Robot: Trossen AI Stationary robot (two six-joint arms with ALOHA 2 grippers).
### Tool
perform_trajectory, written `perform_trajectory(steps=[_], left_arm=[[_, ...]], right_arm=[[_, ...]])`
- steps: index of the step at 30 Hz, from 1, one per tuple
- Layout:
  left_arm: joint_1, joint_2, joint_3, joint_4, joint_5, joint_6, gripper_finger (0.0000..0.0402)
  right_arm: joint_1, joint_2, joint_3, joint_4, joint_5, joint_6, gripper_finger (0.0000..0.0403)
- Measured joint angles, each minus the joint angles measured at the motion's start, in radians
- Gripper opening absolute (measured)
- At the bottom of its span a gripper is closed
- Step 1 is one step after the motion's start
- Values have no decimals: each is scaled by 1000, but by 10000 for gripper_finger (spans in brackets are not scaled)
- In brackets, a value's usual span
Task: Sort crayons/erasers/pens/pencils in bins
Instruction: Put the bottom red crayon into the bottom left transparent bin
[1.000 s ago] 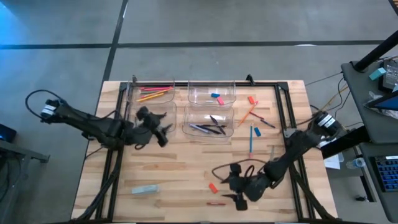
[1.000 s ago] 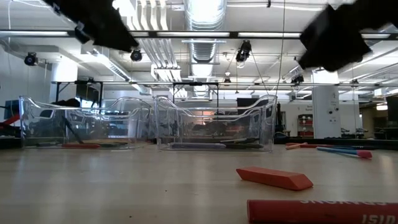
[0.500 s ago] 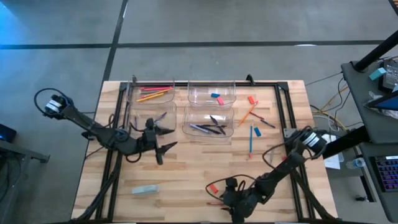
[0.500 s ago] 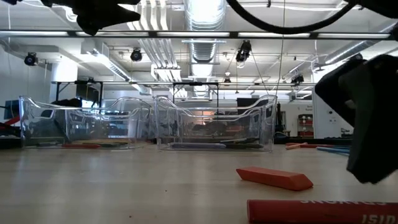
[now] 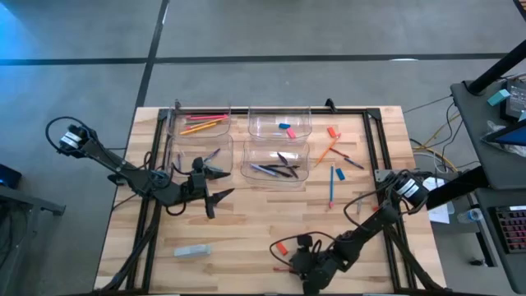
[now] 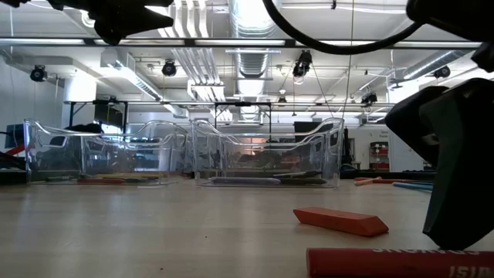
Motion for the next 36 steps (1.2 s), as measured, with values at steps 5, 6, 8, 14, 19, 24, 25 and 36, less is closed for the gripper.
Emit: perform_trajectory(steps=[5,6,8,14,19,24,25,36], left_arm=[[0,0,0,9,0,-1,226],[0,0,0,9,0,-1,226],[1,0,0,8,0,-2,226],[1,0,-12,8,80,-45,226],[1,8,-20,11,174,-53,226],[1,88,-20,109,240,-7,226],[1,117,-20,143,249,23,226],[15,363,102,268,362,114,226]], right_arm=[[-2,-9,0,-34,-16,18,64],[-1,-14,0,-38,-18,19,47],[-1,-39,0,-48,-24,14,21],[-10,-115,-8,-142,-13,-1,18],[-29,-195,-9,-206,90,-50,15],[-78,-281,-8,-210,190,-146,15],[-91,-298,-8,-208,207,-165,15],[-194,-389,-6,-184,278,-244,14]])
